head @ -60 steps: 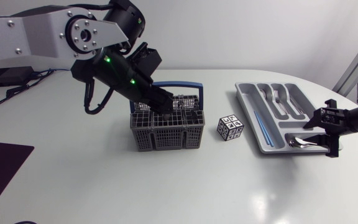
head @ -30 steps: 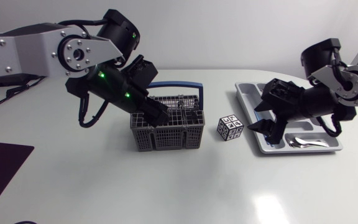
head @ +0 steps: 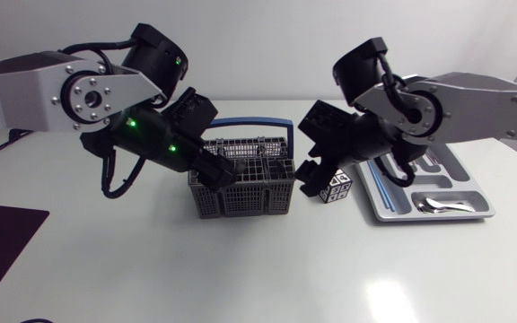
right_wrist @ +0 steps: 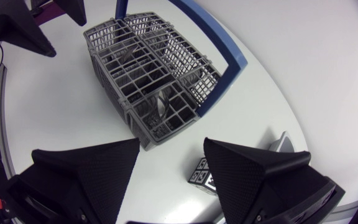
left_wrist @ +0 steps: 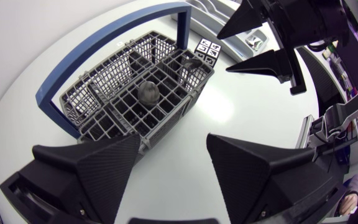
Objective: Transfer all utensils from the basket to the drawer tray.
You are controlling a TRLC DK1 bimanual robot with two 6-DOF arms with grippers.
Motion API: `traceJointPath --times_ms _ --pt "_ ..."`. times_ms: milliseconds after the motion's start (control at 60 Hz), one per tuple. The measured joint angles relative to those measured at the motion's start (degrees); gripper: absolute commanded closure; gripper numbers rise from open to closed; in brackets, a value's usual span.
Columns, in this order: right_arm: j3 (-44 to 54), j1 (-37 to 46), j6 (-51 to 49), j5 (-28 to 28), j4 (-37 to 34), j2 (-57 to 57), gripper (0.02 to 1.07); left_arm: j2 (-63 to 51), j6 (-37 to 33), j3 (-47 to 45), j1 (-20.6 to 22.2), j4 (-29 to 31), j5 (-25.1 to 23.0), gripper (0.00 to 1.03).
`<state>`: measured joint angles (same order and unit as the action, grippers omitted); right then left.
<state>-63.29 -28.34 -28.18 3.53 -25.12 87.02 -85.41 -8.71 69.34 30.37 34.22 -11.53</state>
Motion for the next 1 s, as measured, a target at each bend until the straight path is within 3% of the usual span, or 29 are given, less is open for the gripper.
traceJointPath --times_ms 117,367,583,783,1000 --pt "-0.15 -2.80 1.97 -3.96 2.54 2.29 0.40 0.68 -0.39 -1.62 -0.26 -0.72 0.00 0.29" --pt "-1.51 -5.35 3.21 -9.29 6.49 6.34 0.54 2.75 -0.83 -3.15 -0.33 -2.27 0.00 0.29" --pt "-1.90 -6.99 3.78 -14.01 9.68 8.20 0.73 3.52 -1.70 -4.55 -0.31 -3.02 0.02 0.28" --pt "-1.92 -8.00 3.78 -15.45 10.67 8.81 0.99 4.87 -2.38 -6.34 0.02 -3.80 0.00 0.26" --pt "-1.92 -8.13 3.76 -15.58 10.69 8.70 1.01 6.51 -4.48 -6.43 0.55 -4.22 0.02 0.24"
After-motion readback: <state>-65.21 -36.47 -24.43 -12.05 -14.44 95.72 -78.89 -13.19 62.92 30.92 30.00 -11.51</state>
